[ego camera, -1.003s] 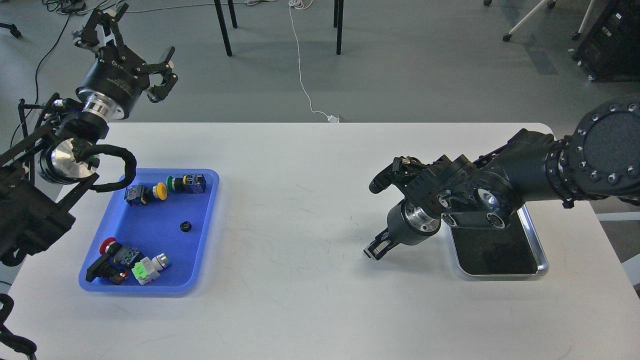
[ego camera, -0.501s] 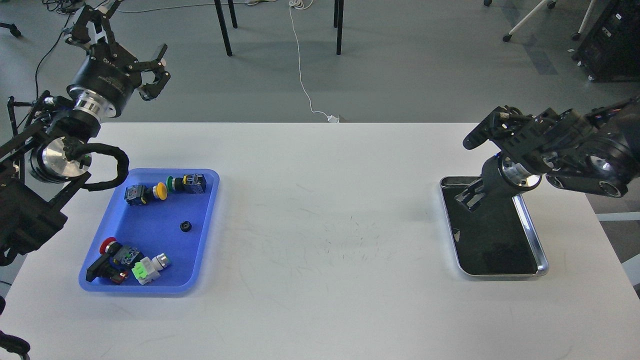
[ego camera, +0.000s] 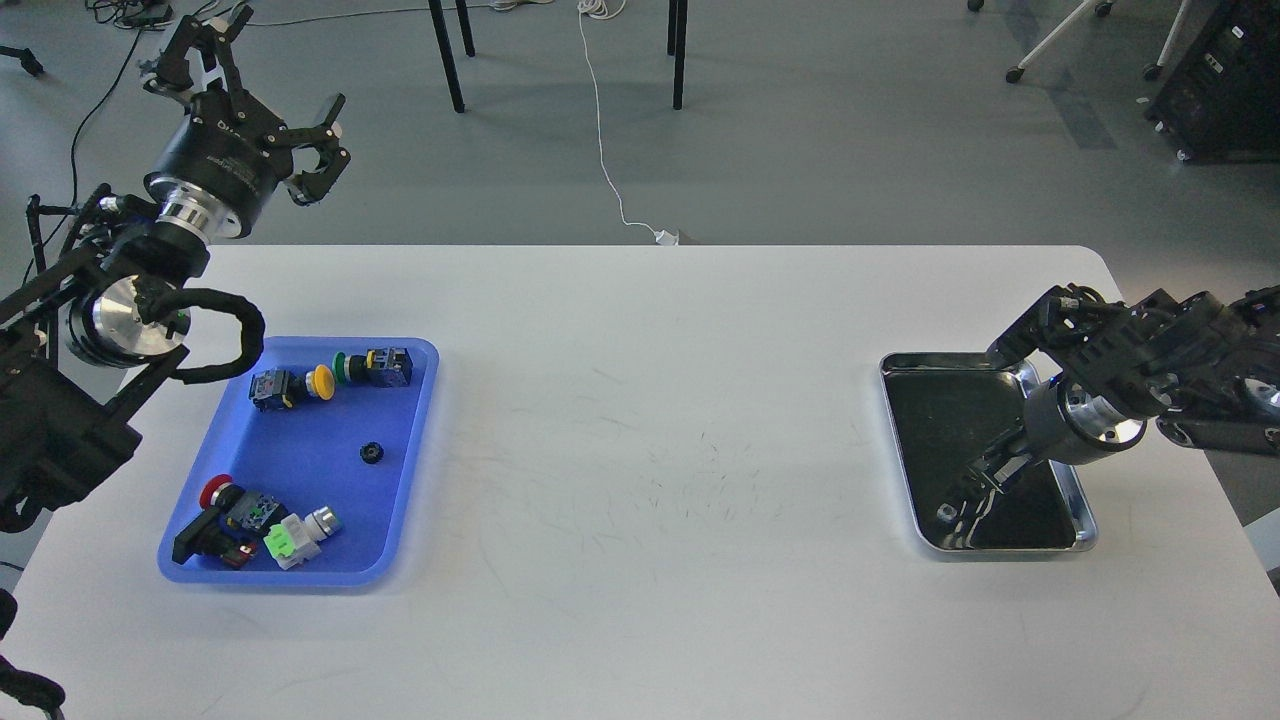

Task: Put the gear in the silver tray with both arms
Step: 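Lift the right gripper away from the silver tray, then lower the left hand into the blue tray toward another black gear, then grasp the second black gear with the left hand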

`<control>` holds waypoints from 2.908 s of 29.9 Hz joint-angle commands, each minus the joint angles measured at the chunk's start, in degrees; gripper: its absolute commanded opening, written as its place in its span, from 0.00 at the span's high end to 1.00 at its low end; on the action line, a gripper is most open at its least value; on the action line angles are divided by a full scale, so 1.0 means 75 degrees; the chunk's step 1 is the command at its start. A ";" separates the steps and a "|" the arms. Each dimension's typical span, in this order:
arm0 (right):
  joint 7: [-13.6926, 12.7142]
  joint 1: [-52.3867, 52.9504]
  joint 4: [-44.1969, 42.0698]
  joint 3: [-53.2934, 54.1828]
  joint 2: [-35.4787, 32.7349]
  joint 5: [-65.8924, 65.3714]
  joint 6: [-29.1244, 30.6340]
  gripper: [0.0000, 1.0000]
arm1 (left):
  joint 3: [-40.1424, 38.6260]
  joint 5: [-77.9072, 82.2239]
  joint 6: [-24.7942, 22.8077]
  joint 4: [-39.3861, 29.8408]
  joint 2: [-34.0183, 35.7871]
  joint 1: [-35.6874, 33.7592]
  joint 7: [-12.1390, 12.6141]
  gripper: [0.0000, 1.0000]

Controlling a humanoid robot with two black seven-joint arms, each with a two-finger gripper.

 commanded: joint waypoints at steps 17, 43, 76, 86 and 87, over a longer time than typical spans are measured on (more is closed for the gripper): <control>-0.0108 -0.0860 -0.0683 0.4703 -0.1764 0.1899 -0.0327 0.06 | 0.0944 0.1378 -0.0054 -0.0982 0.0516 -0.0503 0.0665 0.02; 0.0665 -0.5782 -0.0661 1.0998 -0.2666 0.7175 0.0598 0.03 | 0.2467 1.4245 0.1081 -0.2026 0.2028 0.0973 -0.0495 0.06; 0.0700 -0.6099 -0.0145 1.1702 -0.2877 0.7176 0.0587 0.03 | 0.3816 1.6369 0.2079 -0.1112 0.1946 0.0973 -0.0553 0.45; 0.0689 -0.6123 -0.0145 1.1691 -0.2889 0.7176 0.0587 0.03 | 0.3816 1.6428 0.2079 -0.1042 0.1923 0.0997 -0.0553 0.45; 0.0689 -0.6123 -0.0145 1.1691 -0.2889 0.7176 0.0587 0.03 | 0.3816 1.6417 0.2079 -0.1042 0.1923 0.0962 -0.0553 0.45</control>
